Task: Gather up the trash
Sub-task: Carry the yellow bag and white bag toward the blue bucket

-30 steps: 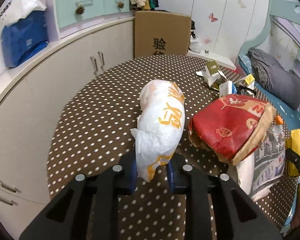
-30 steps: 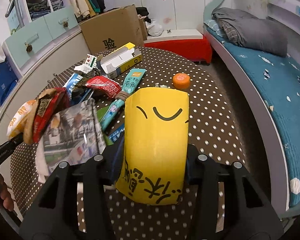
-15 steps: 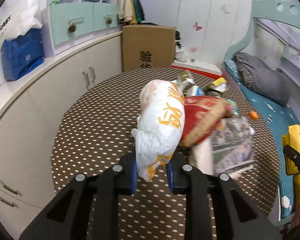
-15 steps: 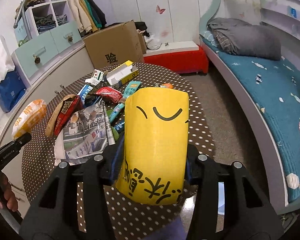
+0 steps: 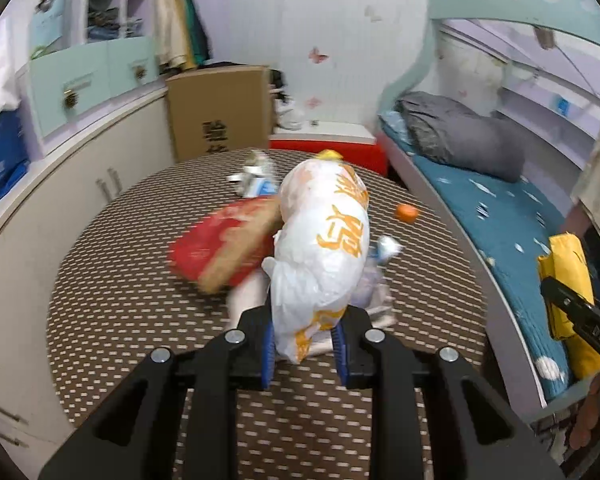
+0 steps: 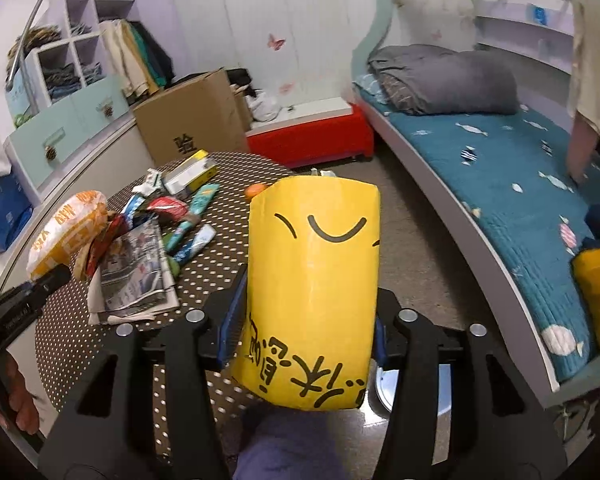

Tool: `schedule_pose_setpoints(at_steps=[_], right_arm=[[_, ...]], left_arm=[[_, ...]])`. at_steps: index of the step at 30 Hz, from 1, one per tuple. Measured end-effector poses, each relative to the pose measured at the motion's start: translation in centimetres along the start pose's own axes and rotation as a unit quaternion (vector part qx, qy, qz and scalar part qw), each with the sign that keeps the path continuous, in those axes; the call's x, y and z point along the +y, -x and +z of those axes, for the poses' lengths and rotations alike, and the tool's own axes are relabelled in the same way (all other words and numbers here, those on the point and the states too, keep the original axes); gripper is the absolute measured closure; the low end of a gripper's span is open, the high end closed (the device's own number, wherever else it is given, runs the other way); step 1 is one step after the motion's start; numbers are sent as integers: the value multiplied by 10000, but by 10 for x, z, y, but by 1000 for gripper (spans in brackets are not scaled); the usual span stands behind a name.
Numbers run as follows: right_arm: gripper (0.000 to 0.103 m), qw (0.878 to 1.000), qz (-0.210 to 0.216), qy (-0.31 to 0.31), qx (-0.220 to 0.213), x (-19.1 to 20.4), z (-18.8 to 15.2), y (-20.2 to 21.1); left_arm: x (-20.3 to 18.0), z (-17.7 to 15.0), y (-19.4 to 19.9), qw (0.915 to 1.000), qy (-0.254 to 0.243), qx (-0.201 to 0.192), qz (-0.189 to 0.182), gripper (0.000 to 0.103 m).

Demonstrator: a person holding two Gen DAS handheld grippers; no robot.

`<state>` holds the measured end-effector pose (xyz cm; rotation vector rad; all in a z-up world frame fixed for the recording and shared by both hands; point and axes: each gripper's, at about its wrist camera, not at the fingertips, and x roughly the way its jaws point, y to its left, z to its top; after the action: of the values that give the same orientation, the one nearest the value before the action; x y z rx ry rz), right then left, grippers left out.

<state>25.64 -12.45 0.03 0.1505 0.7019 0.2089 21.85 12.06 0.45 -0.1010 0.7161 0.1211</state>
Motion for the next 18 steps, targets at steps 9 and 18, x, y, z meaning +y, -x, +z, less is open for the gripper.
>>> schedule_pose_setpoints(at_steps=[9, 18], right_arm=[[51, 9983, -433, -376, -121, -51, -13, 28], [51, 9938, -852, -710, -79, -100, -31, 47]], left_arm=[[-83, -7, -4, 9950, -722, 114, -679, 80], [-159, -21, -12, 9834, -1405, 274, -1112, 80]])
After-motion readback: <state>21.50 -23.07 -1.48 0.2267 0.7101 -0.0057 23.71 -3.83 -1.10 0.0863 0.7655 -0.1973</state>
